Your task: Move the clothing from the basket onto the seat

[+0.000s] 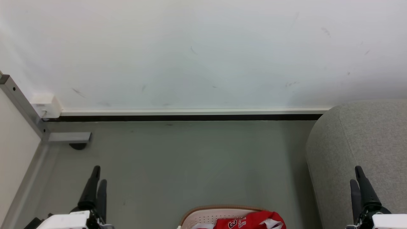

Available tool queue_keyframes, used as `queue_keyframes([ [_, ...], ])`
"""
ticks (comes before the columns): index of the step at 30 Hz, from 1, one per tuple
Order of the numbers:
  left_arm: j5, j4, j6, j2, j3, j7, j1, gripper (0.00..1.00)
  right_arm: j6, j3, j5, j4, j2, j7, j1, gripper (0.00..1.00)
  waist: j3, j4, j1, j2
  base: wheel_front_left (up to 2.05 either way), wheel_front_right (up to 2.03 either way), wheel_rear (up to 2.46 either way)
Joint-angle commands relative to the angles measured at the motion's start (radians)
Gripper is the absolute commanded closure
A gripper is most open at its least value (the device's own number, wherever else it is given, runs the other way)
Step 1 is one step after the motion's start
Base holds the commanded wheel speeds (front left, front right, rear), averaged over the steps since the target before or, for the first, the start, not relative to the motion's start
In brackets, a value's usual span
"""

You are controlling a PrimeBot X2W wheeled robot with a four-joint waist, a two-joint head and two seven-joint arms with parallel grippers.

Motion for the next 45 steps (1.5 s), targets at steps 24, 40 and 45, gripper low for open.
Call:
queue_keyframes([
  [24,0.485,-0.072,-0.028,0.009,-0.038,-0.1,-0.014,0.0,-0.001,-0.058,-0.546,-0.007,0.052,-0.009,-0.018,0.0,-0.009,-0.011,0.0,0.0,0.0,0.0,0.0],
  [40,0.861,-0.048,-0.02,0.015,-0.065,-0.154,0.002,0.0,-0.001,-0.071,-0.984,0.069,0.09,-0.014,-0.032,0.0,-0.016,-0.021,0.0,0.0,0.0,0.0,0.0],
  [45,0.937,-0.045,-0.008,0.019,-0.078,-0.17,0.006,0.0,-0.001,-0.072,-1.069,0.084,0.103,-0.015,-0.034,0.0,-0.018,-0.024,0.0,0.0,0.0,0.0,0.0],
])
